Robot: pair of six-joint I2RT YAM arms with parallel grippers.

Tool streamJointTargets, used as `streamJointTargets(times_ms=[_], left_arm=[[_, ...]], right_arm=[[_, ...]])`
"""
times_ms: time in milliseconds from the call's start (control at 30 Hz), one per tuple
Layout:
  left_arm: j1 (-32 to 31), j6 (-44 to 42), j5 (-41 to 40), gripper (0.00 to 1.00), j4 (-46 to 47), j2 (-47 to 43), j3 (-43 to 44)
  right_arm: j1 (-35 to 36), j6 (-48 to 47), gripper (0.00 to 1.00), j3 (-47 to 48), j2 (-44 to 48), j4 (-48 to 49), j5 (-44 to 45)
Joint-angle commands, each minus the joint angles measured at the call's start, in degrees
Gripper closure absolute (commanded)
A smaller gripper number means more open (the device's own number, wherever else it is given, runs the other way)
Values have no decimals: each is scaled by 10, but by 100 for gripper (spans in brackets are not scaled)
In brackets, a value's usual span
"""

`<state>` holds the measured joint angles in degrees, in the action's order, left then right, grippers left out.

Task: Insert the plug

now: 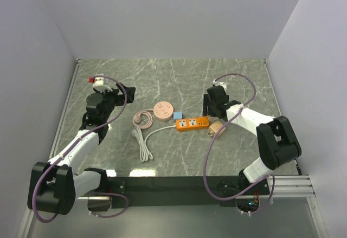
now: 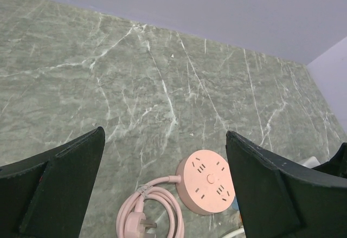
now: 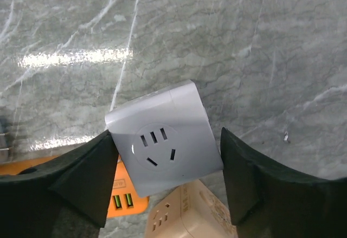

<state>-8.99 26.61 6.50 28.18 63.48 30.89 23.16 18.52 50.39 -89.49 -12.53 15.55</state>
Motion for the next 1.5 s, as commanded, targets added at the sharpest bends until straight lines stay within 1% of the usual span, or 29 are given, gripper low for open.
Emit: streamJointTargets(times_ms=[0,33,67,133,167,200,233,333,433,467,500,667,733,800,867,900,933,1100,1167,1267,1333,1367,1400,1467], left_arm=[[-3,-7,18,1,20,-6,27],[-3,-7,23,1,23,-4,27],[-4,-7,31,1,27,-3,27],[-7,-6,58,1,42,6,28],[-12,-7,67,1,44,8,29],[-17,-9,73,1,42,15,34],[-23,-13,72,1,35,18,43],[-52,-31,66,1,25,25,53],[-66,-25,89,1,33,30,57],[-69,-17,112,0,41,36,57],[-70,-13,122,1,46,38,58],[-79,15,190,1,81,66,64],[-84,30,223,1,94,75,66],[-86,44,262,1,123,89,66],[-89,76,289,1,155,103,63],[-90,88,305,1,192,106,57],[-95,110,308,1,207,109,53],[-107,150,323,0,265,122,48],[-114,164,342,0,263,135,53],[-123,164,352,1,232,148,68],[-128,149,345,1,209,150,77],[-130,142,335,1,176,149,80],[-132,135,332,1,163,149,87],[-136,125,347,1,143,154,94]], right_arm=[[4,-6,34,13,18,-1,2],[4,-11,39,14,30,3,-5],[4,-15,50,16,36,7,-10],[5,-28,61,23,54,22,-31],[7,-34,75,25,58,29,-40],[13,-41,94,26,63,38,-46],[18,-45,100,26,70,56,-44],[36,-67,100,31,79,88,-44],[58,-94,100,29,88,121,-54],[66,-103,100,25,91,124,-63],[74,-119,100,22,99,157,-70],[123,-167,100,-5,126,224,-110],[132,-180,100,-24,149,264,-154],[147,-209,100,-43,171,302,-211],[161,-223,100,-52,179,319,-229],[165,-227,100,-57,186,327,-240],[171,-230,100,-58,187,330,-242],[196,-243,100,-76,203,348,-254],[201,-248,100,-79,205,352,-247],[205,-256,100,-81,213,355,-236],[208,-259,100,-86,219,357,-231],[209,-263,100,-87,224,363,-228],[209,-263,100,-93,228,367,-228],[210,-270,100,-96,232,371,-222]])
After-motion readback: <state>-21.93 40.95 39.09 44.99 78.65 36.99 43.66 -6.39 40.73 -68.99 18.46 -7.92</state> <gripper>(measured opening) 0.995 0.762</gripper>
